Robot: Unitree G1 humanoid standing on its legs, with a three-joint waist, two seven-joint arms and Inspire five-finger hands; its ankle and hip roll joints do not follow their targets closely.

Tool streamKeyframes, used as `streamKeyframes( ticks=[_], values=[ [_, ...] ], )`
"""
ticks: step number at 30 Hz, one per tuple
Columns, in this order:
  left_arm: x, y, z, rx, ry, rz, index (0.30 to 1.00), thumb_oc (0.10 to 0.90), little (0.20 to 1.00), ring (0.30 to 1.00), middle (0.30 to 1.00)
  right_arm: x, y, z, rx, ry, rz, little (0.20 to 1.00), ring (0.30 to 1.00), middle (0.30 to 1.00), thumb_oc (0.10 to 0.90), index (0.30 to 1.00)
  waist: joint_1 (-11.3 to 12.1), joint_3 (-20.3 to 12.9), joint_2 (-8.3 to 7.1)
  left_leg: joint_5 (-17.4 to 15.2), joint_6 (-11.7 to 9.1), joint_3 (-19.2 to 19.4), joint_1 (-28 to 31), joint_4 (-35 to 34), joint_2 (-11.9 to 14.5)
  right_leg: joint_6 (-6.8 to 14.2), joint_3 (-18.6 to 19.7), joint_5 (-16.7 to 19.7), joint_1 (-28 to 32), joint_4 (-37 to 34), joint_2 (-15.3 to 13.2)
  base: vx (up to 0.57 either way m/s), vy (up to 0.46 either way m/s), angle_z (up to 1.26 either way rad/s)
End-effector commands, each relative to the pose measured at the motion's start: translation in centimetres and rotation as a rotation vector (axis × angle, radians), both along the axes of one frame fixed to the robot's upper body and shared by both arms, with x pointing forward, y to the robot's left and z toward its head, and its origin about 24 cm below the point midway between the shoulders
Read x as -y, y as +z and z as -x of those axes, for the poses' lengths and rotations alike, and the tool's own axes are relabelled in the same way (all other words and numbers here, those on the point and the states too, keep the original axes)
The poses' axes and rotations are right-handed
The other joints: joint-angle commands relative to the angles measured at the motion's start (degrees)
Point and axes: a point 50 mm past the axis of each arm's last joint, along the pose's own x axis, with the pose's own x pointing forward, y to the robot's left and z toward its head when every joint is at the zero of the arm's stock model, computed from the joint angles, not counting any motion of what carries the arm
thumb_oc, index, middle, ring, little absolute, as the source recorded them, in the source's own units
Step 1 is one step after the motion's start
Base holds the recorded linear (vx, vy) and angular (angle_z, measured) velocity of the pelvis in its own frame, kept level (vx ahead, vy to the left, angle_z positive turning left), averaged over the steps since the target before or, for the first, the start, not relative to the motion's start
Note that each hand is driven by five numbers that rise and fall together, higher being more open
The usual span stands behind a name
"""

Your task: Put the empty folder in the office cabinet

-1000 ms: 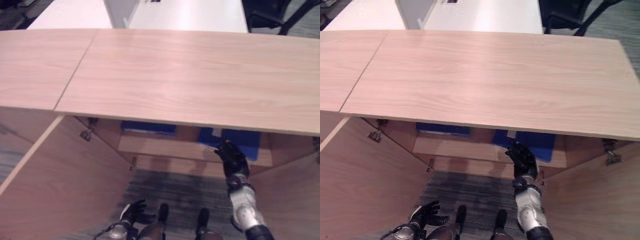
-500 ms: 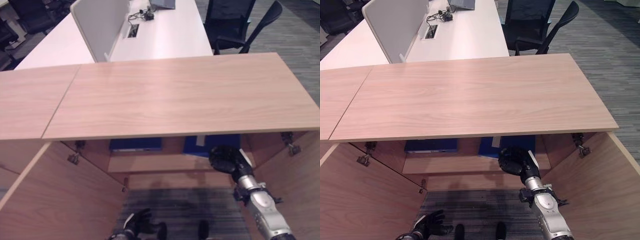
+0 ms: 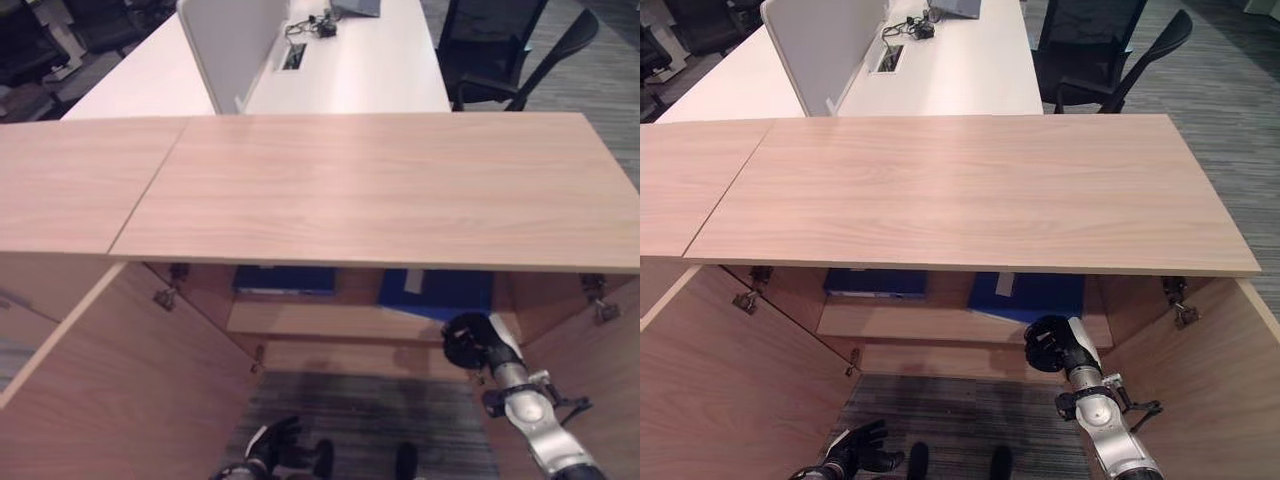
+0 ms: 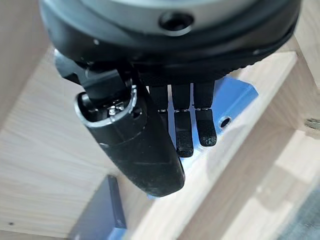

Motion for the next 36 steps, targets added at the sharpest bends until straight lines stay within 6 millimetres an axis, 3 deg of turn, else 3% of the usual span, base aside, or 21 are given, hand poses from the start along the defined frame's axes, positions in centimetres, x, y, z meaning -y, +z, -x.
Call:
streamKeyframes(
  ticks=[1,10,14,20,36],
  values=[
    [-0.2,0.4,-1.3,0.045,-0.074,-0.048,0.900,0.800,0.900,0.900,0.900,0.0,4.6,-3.9,0.259,-0.052,-0.040,0.300,0.300,0.300,0.400,0.300,2.16,0.77,-0.28,-3.55,-3.33,-3.44,-0.67,-0.45,1.81,3.01,-1.46,-9.48,2.16,6.79,-1.94,-0.03,-0.012,0.19],
    [-0.2,0.8,-1.9,0.073,-0.109,-0.077,0.900,0.800,0.900,0.900,0.900,0.3,4.4,-5.4,0.274,-0.161,-0.077,0.300,0.300,0.300,0.400,0.300,4.19,4.74,0.88,-2.04,-3.21,-5.37,-3.89,-0.45,1.41,2.59,-2.75,-10.19,-1.20,9.25,-2.28,-0.07,-0.005,0.14],
    [-0.1,1.2,-2.7,0.110,-0.110,-0.078,0.900,0.800,0.900,0.900,0.900,-0.2,5.4,-6.8,0.315,-0.185,-0.111,0.300,0.300,0.300,0.400,0.300,5.06,6.51,1.82,-1.35,-3.10,-5.39,-5.31,-0.45,1.36,2.45,-2.61,-10.34,-3.52,10.62,-2.49,-0.08,0.019,-0.01],
    [0.5,1.6,-3.1,0.147,-0.122,-0.060,0.900,0.800,0.900,0.900,0.900,-0.7,8.4,-9.2,0.427,-0.204,-0.145,0.300,0.300,0.300,0.400,0.300,6.64,9.12,3.69,-0.25,-3.13,-5.55,-7.39,-0.19,1.33,2.24,-2.35,-10.61,-6.20,12.37,-2.72,-0.07,0.014,0.01],
    [0.8,2.0,-3.6,0.177,-0.144,-0.055,0.900,0.800,0.900,0.900,0.900,0.2,10.5,-10.6,0.489,-0.253,-0.130,0.300,0.300,0.300,0.400,0.300,7.66,11.07,5.29,0.13,-3.01,-6.01,-8.73,0.05,1.32,2.12,-2.40,-11.42,-8.75,15.09,-3.65,-0.01,-0.001,0.02]
  ],
)
